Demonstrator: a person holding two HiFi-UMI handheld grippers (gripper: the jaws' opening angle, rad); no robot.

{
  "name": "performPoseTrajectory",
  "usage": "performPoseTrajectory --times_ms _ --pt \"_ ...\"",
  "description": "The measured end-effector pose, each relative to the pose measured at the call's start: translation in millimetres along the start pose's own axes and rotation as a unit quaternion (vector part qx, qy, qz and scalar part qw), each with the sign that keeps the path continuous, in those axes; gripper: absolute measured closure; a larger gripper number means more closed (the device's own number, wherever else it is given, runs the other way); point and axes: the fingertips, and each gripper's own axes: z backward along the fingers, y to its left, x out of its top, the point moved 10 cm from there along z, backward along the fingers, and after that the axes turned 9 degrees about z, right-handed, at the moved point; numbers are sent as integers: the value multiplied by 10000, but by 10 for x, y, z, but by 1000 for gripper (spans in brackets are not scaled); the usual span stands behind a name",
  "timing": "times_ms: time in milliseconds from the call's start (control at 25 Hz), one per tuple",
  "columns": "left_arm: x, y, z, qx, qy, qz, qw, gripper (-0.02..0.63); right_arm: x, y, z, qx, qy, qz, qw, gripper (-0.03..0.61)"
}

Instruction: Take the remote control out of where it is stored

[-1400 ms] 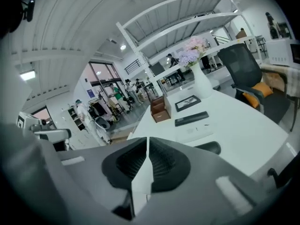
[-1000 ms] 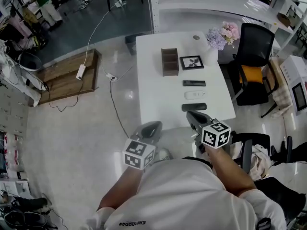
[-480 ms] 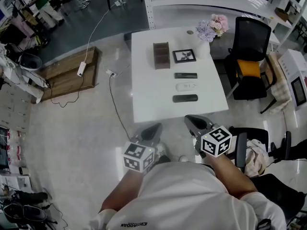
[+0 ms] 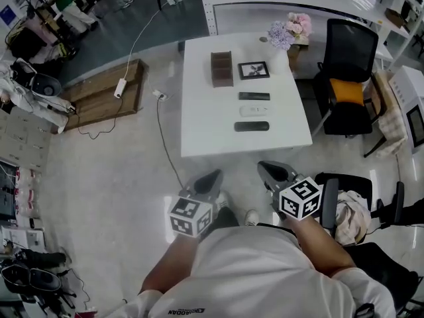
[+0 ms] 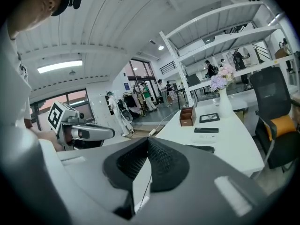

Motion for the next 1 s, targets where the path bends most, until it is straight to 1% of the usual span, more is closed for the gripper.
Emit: performPoseTrajectory --times_ms 120,320,560,760,1000 --pt "-58 -66 71 127 -28 -10 9999 611 -35 2 50 62 -39 4 10000 574" --pt "-72 -81 159 196 113 -65 9997 611 -27 53 56 117 -89 -40 9999 574" --pt "52 -11 158 0 101 -239 9997 611 56 140 4 10 -176 -10 9998 574" --pt "170 119 243 -145 80 -383 9991 611 98 294 -122 -118 -127 -5 9999 574" --pt "153 301 312 -302 111 -364 9988 611 92 490 -270 -272 -33 84 9996 574"
